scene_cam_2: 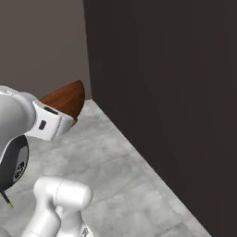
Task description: Take the smaller bowl and place it next to the appetizer plate on the dining counter , and place the larger bowl next to the plate with cooked food.
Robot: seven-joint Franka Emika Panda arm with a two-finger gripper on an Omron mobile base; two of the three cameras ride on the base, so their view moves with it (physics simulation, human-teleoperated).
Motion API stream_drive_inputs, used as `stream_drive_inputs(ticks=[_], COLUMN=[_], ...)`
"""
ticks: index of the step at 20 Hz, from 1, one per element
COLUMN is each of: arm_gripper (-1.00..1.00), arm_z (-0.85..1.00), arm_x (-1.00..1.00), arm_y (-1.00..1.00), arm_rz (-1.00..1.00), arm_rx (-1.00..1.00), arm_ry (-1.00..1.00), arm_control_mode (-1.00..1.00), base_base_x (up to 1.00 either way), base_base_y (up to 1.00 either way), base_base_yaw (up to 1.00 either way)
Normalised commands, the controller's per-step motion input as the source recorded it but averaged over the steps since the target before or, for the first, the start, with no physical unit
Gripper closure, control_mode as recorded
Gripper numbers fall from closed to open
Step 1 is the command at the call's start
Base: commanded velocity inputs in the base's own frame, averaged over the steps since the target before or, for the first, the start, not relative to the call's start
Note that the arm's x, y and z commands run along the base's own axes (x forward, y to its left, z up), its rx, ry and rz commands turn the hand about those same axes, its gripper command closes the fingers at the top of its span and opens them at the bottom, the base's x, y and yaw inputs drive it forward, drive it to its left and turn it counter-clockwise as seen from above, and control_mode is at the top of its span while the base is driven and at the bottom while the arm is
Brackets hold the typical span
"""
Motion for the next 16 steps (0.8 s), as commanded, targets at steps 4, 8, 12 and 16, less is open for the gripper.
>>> stream_drive_inputs(ticks=[4,8,12,16], arm_gripper=[1.0,1.0,1.0,1.0], arm_z=[0.0,0.0,0.0,0.0], arm_x=[0.0,0.0,0.0,0.0], arm_y=[0.0,0.0,0.0,0.0], arm_rz=[0.0,0.0,0.0,0.0], arm_rx=[0.0,0.0,0.0,0.0], arm_ry=[0.0,0.0,0.0,0.0], arm_control_mode=[1.0,1.0,1.0,1.0], base_base_x=[1.0,1.0,1.0,1.0], base_base_y=[0.0,0.0,0.0,0.0], base_base_yaw=[0.57,0.57,0.57,0.57])
